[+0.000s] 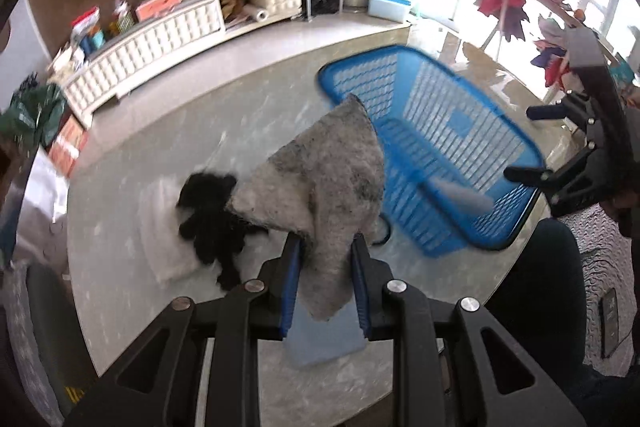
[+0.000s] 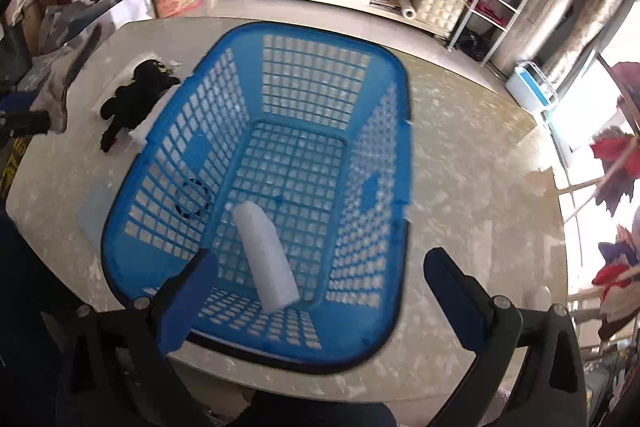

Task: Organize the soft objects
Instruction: 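Carry the grey felt pad into the blue basket and open the left tool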

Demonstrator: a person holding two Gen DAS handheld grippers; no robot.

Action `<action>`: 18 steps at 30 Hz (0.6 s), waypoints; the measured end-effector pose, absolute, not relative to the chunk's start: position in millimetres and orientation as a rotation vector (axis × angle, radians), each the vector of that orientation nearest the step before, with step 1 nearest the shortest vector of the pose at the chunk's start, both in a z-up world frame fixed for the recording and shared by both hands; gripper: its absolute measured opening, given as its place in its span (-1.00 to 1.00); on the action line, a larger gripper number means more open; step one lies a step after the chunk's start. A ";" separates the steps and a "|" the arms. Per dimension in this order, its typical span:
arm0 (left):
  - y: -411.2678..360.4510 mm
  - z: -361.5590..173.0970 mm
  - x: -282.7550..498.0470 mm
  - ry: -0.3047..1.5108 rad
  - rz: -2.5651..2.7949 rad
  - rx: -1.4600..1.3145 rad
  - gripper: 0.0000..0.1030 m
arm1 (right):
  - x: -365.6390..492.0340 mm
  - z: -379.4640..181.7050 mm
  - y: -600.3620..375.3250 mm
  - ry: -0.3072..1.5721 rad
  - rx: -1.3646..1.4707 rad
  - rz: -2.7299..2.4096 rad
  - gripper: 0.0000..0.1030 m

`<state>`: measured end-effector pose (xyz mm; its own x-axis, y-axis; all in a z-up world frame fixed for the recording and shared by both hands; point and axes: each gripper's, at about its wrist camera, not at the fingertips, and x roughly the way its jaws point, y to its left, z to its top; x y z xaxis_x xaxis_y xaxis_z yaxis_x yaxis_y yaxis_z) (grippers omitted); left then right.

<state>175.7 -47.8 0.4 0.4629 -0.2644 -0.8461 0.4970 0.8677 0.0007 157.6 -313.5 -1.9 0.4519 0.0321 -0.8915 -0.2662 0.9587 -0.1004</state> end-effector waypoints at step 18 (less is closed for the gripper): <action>-164.8 -10.3 212.8 0.997 -0.666 0.463 -0.57 | 158.4 -10.0 -344.2 1.093 -0.085 0.147 1.00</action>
